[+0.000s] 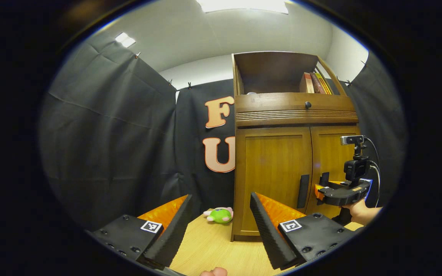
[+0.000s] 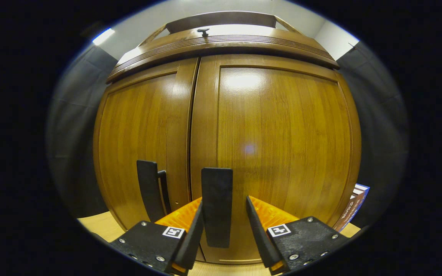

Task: Open the right door of the double-door shoe cabinet with the right hand, and open the left door with the left hand.

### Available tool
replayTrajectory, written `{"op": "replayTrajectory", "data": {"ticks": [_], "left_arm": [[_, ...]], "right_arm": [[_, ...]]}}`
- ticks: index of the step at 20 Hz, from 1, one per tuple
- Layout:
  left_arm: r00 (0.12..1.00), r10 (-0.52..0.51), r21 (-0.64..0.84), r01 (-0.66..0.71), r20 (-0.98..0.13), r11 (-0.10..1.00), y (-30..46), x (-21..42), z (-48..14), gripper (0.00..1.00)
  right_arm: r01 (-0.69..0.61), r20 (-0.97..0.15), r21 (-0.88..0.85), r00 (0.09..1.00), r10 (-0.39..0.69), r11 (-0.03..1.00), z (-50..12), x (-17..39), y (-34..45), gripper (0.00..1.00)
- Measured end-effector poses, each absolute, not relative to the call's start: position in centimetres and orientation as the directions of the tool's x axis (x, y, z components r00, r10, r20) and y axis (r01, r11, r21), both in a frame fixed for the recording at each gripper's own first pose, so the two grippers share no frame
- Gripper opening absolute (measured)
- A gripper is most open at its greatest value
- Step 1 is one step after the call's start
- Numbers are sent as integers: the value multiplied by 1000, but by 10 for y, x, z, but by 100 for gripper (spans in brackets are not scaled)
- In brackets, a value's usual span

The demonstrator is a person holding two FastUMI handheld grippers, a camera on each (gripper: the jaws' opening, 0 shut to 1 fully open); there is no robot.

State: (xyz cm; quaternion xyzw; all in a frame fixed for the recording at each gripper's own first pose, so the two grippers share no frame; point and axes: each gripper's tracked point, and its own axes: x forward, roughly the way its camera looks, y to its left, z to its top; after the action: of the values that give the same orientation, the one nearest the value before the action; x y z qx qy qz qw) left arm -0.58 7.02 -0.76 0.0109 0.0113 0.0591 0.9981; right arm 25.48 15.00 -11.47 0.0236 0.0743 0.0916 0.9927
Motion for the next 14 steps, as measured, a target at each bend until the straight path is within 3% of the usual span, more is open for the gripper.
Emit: {"op": "replayTrajectory", "data": {"ticks": [2,3,4,10,11,12,14], "left_arm": [[993,118,21,-117,-24,993,72,-7,-9,95],[992,121,21,-120,-25,993,74,-8,-10,95],[992,124,21,-123,-25,992,77,-9,-9,95],[992,123,23,-122,-32,992,81,-17,-9,95],[992,123,26,-122,-29,992,81,-20,-7,95],[992,121,25,-120,-25,992,80,-22,-4,95],[993,116,22,-115,-21,993,78,-28,-2,95]], "right_arm": [[-197,-153,96,966,210,976,-116,254,158,42],[-191,-148,102,968,204,976,-116,256,158,45],[-192,-144,96,968,205,977,-116,256,158,36],[-220,-161,91,959,232,971,-118,255,159,30],[-219,-167,93,958,232,971,-120,254,159,39],[-215,-174,98,958,229,972,-121,254,158,30],[-204,-178,111,959,222,973,-124,251,157,30]]}}
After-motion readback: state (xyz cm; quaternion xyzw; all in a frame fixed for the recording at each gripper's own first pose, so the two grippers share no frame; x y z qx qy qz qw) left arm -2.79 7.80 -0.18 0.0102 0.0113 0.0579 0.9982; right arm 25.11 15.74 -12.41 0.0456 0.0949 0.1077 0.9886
